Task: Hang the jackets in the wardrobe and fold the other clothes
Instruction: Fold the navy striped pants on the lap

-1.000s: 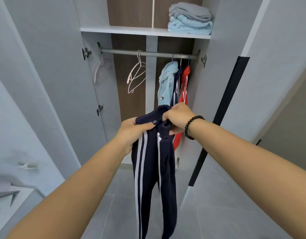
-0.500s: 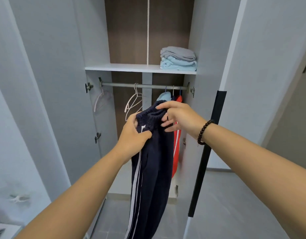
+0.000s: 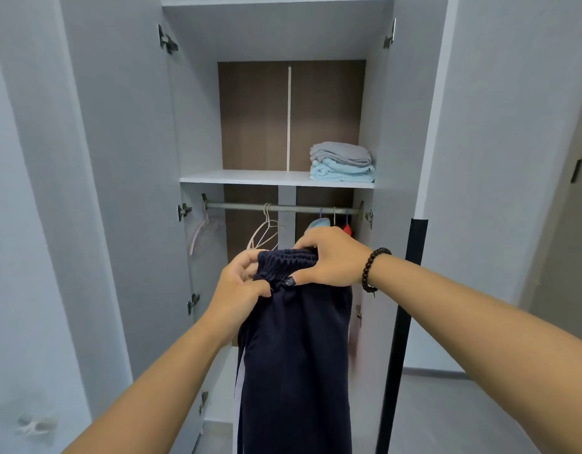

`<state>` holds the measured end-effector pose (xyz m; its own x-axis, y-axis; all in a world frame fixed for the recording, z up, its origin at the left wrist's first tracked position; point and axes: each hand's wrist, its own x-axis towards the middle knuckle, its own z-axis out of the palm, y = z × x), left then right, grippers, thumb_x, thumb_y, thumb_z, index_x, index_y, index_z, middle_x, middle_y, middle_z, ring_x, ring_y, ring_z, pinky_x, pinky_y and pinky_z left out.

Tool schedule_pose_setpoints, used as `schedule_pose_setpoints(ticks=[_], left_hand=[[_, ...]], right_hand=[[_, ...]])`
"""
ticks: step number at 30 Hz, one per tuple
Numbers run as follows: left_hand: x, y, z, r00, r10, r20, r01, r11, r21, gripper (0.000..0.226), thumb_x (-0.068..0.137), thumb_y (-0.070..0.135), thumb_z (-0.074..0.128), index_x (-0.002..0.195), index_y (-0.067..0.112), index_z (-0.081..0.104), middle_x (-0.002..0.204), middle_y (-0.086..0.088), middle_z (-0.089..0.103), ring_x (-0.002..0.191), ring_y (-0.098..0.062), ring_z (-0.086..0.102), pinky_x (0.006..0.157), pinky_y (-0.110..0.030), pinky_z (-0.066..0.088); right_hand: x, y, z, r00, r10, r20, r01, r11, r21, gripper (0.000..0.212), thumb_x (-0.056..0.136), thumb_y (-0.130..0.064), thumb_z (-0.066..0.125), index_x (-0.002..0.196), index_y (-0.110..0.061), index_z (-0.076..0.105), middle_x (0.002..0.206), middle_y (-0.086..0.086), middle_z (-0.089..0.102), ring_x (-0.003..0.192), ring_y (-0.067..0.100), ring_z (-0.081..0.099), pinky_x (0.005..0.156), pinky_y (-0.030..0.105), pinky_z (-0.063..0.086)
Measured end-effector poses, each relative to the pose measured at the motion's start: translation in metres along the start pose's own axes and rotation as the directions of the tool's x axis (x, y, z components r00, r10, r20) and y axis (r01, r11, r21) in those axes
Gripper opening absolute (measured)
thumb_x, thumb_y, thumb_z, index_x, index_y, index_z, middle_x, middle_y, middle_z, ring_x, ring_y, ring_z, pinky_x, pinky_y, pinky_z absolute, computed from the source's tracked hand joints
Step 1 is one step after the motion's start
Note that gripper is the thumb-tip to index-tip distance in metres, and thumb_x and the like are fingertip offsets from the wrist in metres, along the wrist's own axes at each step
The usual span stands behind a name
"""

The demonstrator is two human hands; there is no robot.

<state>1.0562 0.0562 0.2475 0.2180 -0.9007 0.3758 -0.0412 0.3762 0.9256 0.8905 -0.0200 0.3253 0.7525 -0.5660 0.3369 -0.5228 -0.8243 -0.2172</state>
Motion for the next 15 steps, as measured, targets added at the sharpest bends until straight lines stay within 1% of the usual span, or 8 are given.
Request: schedule_pose_setpoints(ticks=[1,3,6,7,10,11,13,15], left_hand=[[-0.003,-0.004,-0.001,1.000,0.020,-0.019,-0.019,0.999,0.039,0.050,0.073,-0.015,0.052,0.103,0.023,0.064,0.097,-0.001,0.073,0.089,-0.023,0.067,0.077,-0.036,0.054],[-0.010,-0.013,-0.006,0.999,0.042,-0.024,-0.039,0.993,0.115,0.047,0.071,0.003,0.065,0.110,0.029,0.061,0.103,0.008,0.071,0.095,-0.013,0.067,0.080,-0.028,0.056],[-0.023,-0.032,-0.014,0.999,-0.035,0.006,0.034,0.989,0.146,0.060,0.067,0.025,0.086,0.120,0.034,0.057,0.111,0.013,0.069,0.099,-0.006,0.068,0.079,-0.025,0.057],[-0.027,-0.038,-0.015,0.999,-0.053,-0.003,0.053,0.988,0.144,0.056,0.070,0.030,0.086,0.118,0.039,0.059,0.112,0.015,0.069,0.099,-0.005,0.068,0.077,-0.023,0.057],[-0.031,-0.046,-0.018,0.995,-0.072,-0.072,0.079,0.992,0.094,0.021,0.089,0.041,0.064,0.106,0.053,0.064,0.109,0.020,0.070,0.098,-0.002,0.067,0.071,-0.016,0.055],[-0.031,-0.047,-0.019,0.993,-0.072,-0.092,0.079,0.993,0.083,0.017,0.093,0.043,0.057,0.103,0.054,0.065,0.107,0.020,0.070,0.096,-0.001,0.068,0.070,-0.015,0.055],[-0.029,-0.048,-0.018,0.985,-0.060,-0.159,0.071,0.996,0.062,0.017,0.096,0.042,0.053,0.099,0.051,0.068,0.102,0.019,0.072,0.092,-0.001,0.068,0.066,-0.014,0.054],[-0.028,-0.051,-0.018,0.970,-0.051,-0.237,0.062,0.997,0.039,0.019,0.097,0.039,0.053,0.095,0.049,0.070,0.096,0.019,0.072,0.088,-0.001,0.069,0.064,-0.012,0.053]], right_hand=[[0.003,-0.005,0.001,1.000,-0.019,0.011,0.020,1.000,-0.009,0.038,0.075,-0.040,0.077,0.092,-0.006,0.070,0.089,0.011,0.065,0.082,0.022,0.058,0.078,0.039,0.049],[0.008,-0.012,0.006,0.999,-0.039,0.014,0.039,0.999,0.000,0.036,0.077,-0.036,0.075,0.087,-0.002,0.070,0.088,0.016,0.064,0.080,0.024,0.057,0.076,0.036,0.047],[0.014,-0.018,0.010,0.998,-0.056,-0.005,0.057,0.996,0.063,0.031,0.078,-0.033,0.076,0.089,-0.004,0.072,0.085,0.006,0.063,0.083,0.020,0.057,0.080,0.035,0.048],[0.016,-0.018,0.010,0.998,-0.067,-0.017,0.068,0.994,0.091,0.029,0.078,-0.032,0.076,0.091,-0.006,0.073,0.082,-0.001,0.061,0.084,0.017,0.057,0.082,0.035,0.047],[0.021,-0.016,0.016,0.996,-0.078,-0.048,0.082,0.992,0.097,0.031,0.077,-0.037,0.077,0.099,-0.015,0.074,0.086,-0.006,0.056,0.091,0.015,0.053,0.089,0.037,0.045],[0.022,-0.015,0.020,0.994,-0.070,-0.088,0.077,0.994,0.074,0.033,0.076,-0.041,0.077,0.099,-0.018,0.073,0.086,-0.007,0.053,0.092,0.014,0.050,0.090,0.039,0.044],[0.026,-0.013,0.029,0.969,-0.014,-0.248,0.009,1.000,-0.022,0.040,0.070,-0.052,0.077,0.096,-0.024,0.068,0.088,-0.010,0.044,0.093,0.012,0.041,0.089,0.036,0.041],[0.029,-0.013,0.040,0.918,0.083,-0.387,-0.124,0.989,-0.082,0.049,0.067,-0.057,0.076,0.095,-0.023,0.055,0.092,-0.006,0.044,0.088,0.014,0.042,0.077,0.030,0.041]])
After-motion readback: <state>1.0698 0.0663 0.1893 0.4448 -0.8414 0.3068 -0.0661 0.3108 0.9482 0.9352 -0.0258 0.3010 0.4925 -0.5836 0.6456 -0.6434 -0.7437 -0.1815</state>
